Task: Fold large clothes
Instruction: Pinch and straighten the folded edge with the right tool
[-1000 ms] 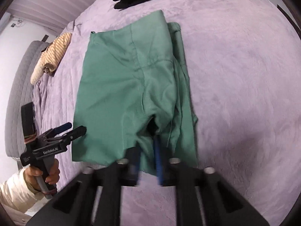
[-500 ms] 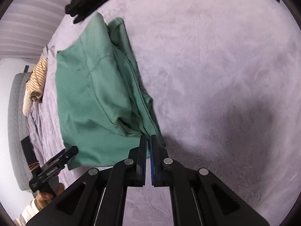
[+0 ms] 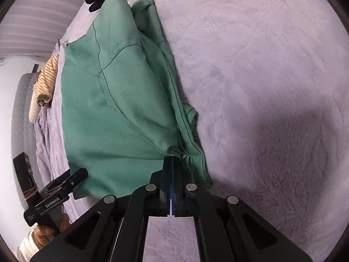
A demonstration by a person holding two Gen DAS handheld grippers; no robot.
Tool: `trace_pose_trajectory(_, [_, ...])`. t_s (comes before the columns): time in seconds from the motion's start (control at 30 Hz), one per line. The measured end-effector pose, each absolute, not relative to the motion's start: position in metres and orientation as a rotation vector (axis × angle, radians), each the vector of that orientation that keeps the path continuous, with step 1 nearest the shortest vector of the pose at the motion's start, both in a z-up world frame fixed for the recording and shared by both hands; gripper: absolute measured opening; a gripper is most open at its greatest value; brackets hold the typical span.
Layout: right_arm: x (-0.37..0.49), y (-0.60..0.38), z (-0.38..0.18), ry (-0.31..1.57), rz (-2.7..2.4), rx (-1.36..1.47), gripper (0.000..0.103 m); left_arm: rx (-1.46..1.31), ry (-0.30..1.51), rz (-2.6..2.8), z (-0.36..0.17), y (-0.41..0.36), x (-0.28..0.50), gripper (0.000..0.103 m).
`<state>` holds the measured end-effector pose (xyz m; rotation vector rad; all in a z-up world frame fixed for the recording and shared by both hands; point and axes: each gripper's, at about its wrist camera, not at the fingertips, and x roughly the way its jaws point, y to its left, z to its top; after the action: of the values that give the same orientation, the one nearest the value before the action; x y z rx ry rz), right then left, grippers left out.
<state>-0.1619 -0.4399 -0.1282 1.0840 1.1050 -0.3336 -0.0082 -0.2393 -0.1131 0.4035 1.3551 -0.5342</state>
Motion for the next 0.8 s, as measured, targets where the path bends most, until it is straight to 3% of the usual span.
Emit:
trace_pose_trajectory(0.33, [-0.186, -0.453, -0.085, 1.026, -0.311, 1.067, 0.003, 0.428, 1.36, -0.52, -0.113, -0.25, -0.004, 0.103])
trace_pose_trajectory(0.8, [-0.163, -0.46, -0.092, 1.058, -0.287, 1.075, 0.003, 0.455, 1.383, -0.52, -0.107, -0.277, -0.013, 0.103])
